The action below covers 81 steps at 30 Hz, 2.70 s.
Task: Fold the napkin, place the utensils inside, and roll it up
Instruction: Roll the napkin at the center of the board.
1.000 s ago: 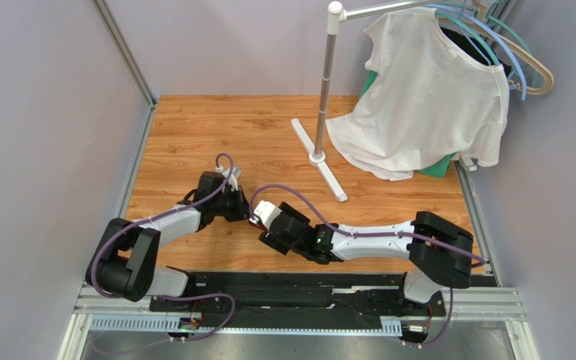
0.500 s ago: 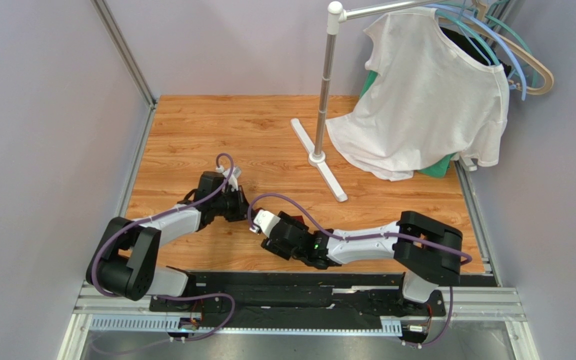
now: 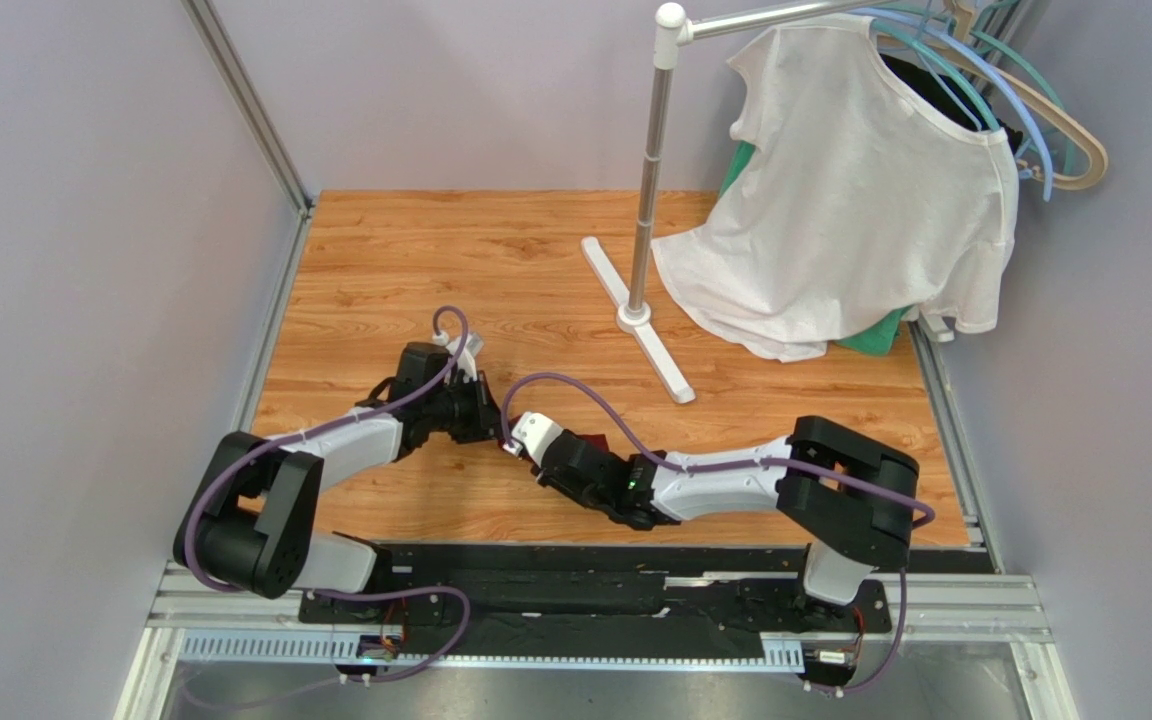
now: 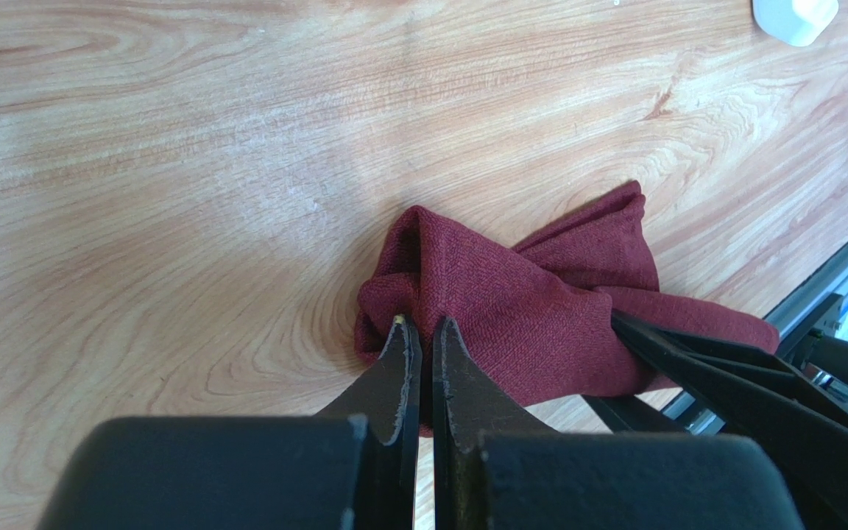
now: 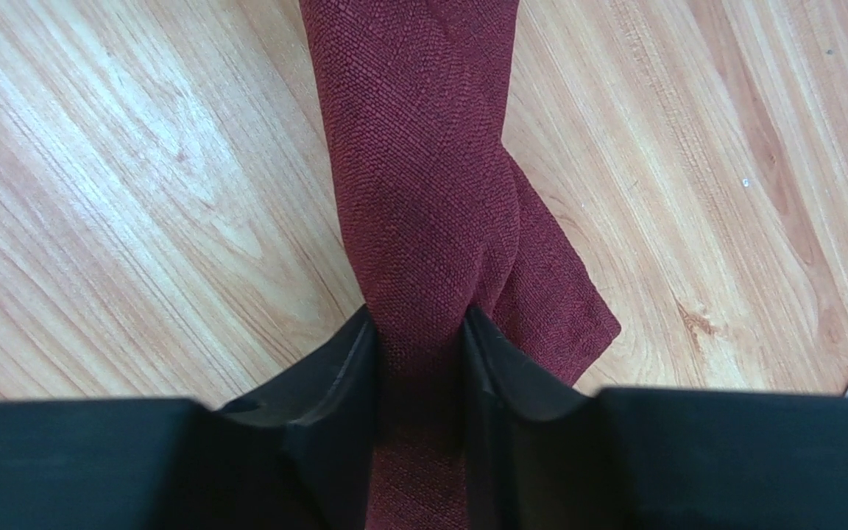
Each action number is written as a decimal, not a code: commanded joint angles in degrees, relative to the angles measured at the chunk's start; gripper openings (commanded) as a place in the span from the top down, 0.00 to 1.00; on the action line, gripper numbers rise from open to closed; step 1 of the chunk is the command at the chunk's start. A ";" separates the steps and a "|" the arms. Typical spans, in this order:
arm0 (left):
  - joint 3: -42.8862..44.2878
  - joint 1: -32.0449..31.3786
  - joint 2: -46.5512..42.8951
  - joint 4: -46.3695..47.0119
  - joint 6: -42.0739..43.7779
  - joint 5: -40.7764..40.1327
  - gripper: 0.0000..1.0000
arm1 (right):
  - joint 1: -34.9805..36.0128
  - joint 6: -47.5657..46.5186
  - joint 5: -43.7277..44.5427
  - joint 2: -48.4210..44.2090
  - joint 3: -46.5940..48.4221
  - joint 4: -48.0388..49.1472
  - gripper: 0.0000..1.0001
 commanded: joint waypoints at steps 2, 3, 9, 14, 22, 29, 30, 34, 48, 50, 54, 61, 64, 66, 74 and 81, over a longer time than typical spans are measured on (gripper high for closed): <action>1.85 -0.46 -0.91 -1.14 0.03 2.34 0.97 | -1.31 3.59 -5.19 2.46 -0.20 -0.86 0.76; 2.12 -0.46 -1.87 -1.58 -0.24 2.08 0.92 | -1.49 4.38 -5.72 2.72 -0.29 -2.34 0.77; 5.28 -0.37 -10.73 -11.93 -2.26 -6.06 0.24 | -2.89 6.50 -10.29 2.37 0.94 -6.48 0.88; 5.90 1.12 -14.53 -16.43 -3.05 -10.40 0.19 | -6.05 8.61 -16.00 0.35 0.06 -6.66 0.90; 3.61 2.00 -14.62 -15.38 -2.44 -7.59 0.19 | -12.47 10.72 -30.66 0.35 -0.73 -4.73 0.92; 2.21 2.00 -16.99 -11.43 -1.29 -2.23 0.19 | -19.05 11.60 -40.96 2.02 -0.20 -3.85 0.93; 1.42 1.91 -17.17 -10.64 -1.47 -2.23 0.19 | -19.59 11.60 -42.71 2.37 -0.03 -3.85 0.93; -1.21 1.91 -17.61 -7.48 -2.35 -1.44 0.19 | -22.49 11.77 -48.16 3.42 0.67 -3.76 0.94; -7.63 2.00 -13.84 9.66 -0.59 1.20 0.23 | -29.96 13.53 -65.21 10.72 5.15 -4.99 0.96; -8.42 1.91 -12.35 12.55 -0.33 0.94 0.23 | -31.19 13.62 -67.24 11.86 5.51 -5.00 0.97; -7.99 2.00 -8.48 15.11 0.03 1.46 0.32 | -32.34 13.36 -70.14 13.97 6.48 -6.13 0.98; -7.99 1.91 -2.24 21.18 -0.59 3.49 0.44 | -33.31 12.75 -71.90 15.99 7.71 -6.84 0.98; -7.90 1.91 -1.53 21.62 -0.15 3.84 0.51 | -33.39 12.74 -71.99 16.43 7.88 -7.01 0.99; -8.16 2.00 -1.44 21.71 -0.15 4.10 0.58 | -33.57 12.92 -71.99 16.61 7.88 -6.93 0.98; -8.08 1.91 0.49 21.98 0.20 5.16 0.98 | -33.92 13.18 -69.98 15.39 8.50 -7.45 0.85; -4.92 1.91 2.16 16.80 2.04 4.63 1.00 | -34.18 12.65 -62.17 8.28 8.68 -11.49 0.47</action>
